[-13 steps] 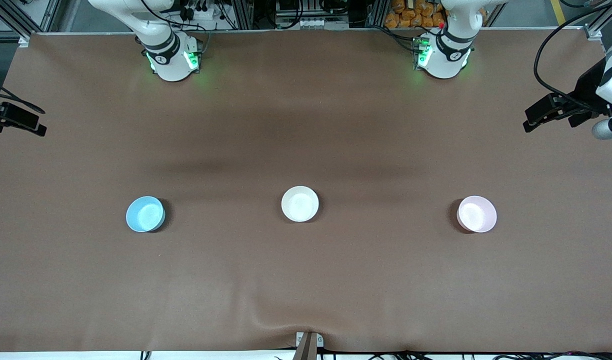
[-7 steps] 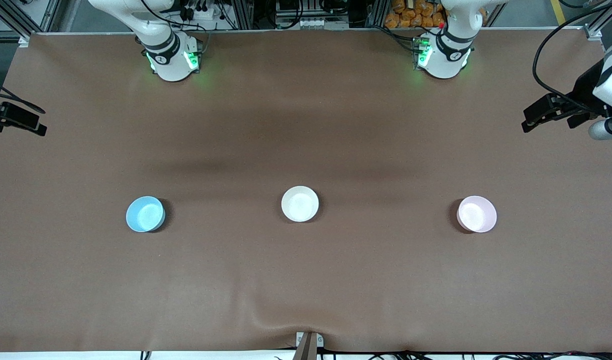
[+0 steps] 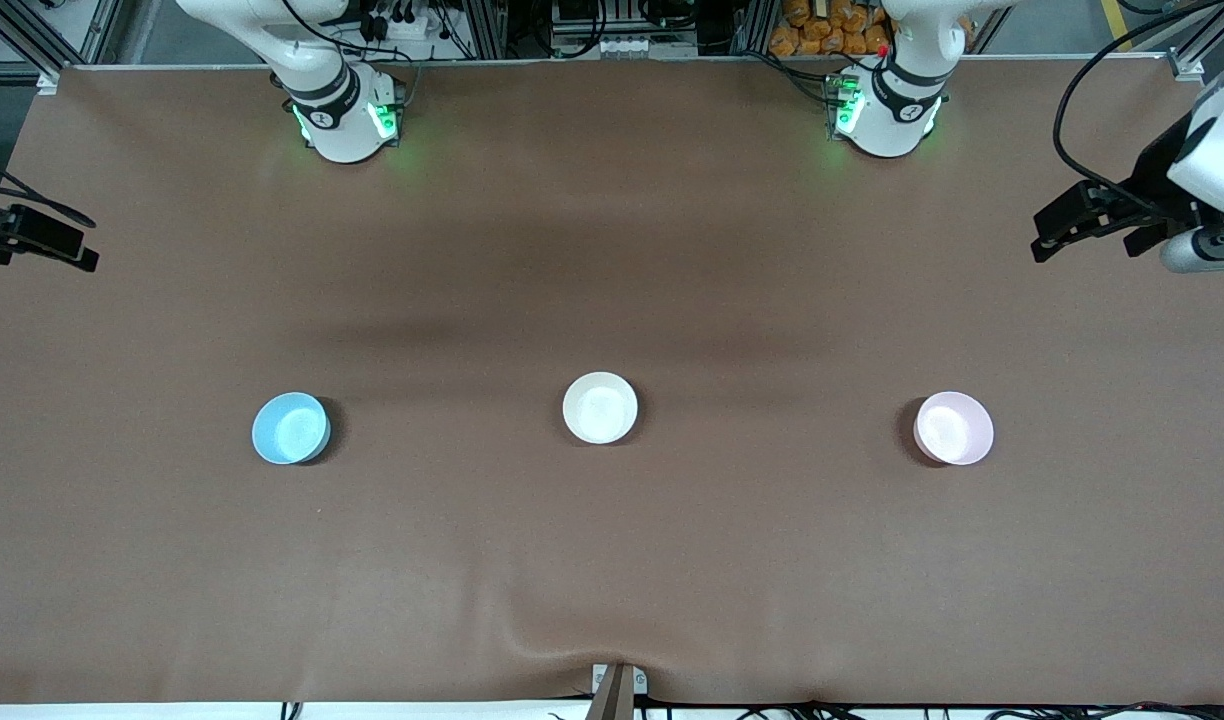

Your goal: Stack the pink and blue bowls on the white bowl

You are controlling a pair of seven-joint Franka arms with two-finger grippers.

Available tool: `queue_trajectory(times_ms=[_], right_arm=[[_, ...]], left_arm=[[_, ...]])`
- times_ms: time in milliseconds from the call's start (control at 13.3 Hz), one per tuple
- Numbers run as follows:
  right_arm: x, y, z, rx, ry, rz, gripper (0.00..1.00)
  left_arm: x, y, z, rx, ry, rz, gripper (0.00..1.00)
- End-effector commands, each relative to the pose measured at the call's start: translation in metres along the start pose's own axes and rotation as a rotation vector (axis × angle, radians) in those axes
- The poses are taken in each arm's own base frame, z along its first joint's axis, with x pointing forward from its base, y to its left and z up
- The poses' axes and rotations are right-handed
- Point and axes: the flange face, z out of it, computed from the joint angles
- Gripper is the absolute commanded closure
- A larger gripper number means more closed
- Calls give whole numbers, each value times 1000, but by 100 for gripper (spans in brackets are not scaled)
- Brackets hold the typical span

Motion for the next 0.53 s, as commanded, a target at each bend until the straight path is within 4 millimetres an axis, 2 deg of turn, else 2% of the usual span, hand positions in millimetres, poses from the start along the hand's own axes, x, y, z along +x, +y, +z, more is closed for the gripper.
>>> queue_trajectory(times_ms=[0, 150, 450], right_arm=[[-3, -4, 0, -11, -2, -8, 0], [-2, -5, 0, -11, -1, -9, 0], [-2, -2, 1, -9, -2, -3, 0]], left_arm=[[-1, 10, -3, 11, 9, 21, 0], [-3, 20, -2, 4, 11, 49, 0], [-5, 22, 1, 7, -3, 58, 0]])
